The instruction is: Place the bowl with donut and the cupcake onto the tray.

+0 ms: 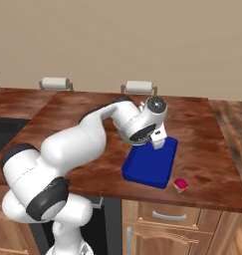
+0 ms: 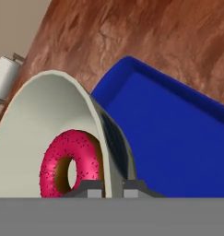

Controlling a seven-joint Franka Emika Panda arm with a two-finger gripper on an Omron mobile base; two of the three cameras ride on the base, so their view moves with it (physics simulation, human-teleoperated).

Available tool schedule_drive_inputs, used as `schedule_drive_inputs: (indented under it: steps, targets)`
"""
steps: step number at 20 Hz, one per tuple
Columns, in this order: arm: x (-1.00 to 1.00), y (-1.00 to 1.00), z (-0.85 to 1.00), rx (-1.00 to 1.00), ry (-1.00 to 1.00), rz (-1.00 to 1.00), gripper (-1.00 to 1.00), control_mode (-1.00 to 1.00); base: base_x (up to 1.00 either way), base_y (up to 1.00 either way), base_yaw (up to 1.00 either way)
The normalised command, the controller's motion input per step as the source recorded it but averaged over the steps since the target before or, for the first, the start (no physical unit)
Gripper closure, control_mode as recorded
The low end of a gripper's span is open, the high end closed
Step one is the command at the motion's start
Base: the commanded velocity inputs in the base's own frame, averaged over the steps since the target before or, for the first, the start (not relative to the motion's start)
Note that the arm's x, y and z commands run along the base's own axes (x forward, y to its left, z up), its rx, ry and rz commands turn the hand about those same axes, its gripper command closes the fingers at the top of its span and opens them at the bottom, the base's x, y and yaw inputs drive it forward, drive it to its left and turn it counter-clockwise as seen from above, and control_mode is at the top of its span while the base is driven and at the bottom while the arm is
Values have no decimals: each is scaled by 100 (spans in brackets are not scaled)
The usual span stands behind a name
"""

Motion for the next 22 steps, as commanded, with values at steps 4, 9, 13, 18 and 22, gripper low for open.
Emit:
schedule_drive_inputs:
  steps: [4, 9, 13, 18, 22]
  targets:
    - [0, -7, -9, 0, 0, 0, 100, -100, 0, 0, 0]
    - [0, -21, -32, -1, 0, 0, 100, -100, 0, 0, 0]
    - [0, -31, -32, 0, -1, 0, 100, -100, 0, 0, 0]
    - [6, -38, -26, 6, -5, 0, 100, -100, 0, 0, 0]
    - [19, -33, -27, 5, -5, 0, 100, -100, 0, 0, 0]
